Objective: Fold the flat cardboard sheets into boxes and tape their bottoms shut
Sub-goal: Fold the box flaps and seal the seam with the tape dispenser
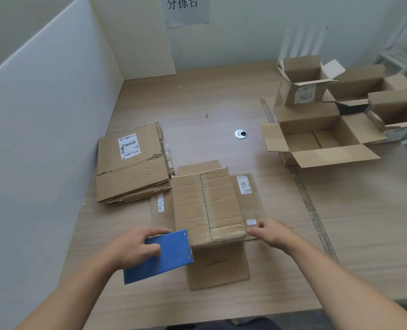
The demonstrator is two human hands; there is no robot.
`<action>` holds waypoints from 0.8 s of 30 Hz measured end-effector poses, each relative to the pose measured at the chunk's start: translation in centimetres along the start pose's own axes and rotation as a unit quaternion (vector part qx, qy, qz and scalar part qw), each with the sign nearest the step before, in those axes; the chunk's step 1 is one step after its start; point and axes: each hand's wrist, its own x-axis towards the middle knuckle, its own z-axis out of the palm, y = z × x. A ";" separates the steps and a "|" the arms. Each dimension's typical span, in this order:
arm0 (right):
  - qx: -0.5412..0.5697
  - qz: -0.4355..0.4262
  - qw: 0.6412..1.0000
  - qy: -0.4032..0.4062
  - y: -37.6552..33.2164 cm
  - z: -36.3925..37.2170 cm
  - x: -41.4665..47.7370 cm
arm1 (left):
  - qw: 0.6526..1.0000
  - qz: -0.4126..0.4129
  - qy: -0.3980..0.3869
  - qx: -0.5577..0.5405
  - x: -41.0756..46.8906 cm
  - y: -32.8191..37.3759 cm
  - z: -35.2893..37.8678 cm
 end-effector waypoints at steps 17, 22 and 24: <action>0.038 -0.031 0.998 0.042 -0.9 1.5 -1.9 | 1.000 -0.010 -0.019 -0.006 0.3 0.9 -0.3; 0.006 -0.045 0.997 0.069 -0.6 2.3 -1.3 | 1.000 -0.012 -0.021 0.002 0.2 1.4 -0.4; -0.005 -0.068 0.994 0.088 -0.2 2.8 -0.8 | 1.000 -0.013 -0.023 0.001 0.0 1.5 -0.4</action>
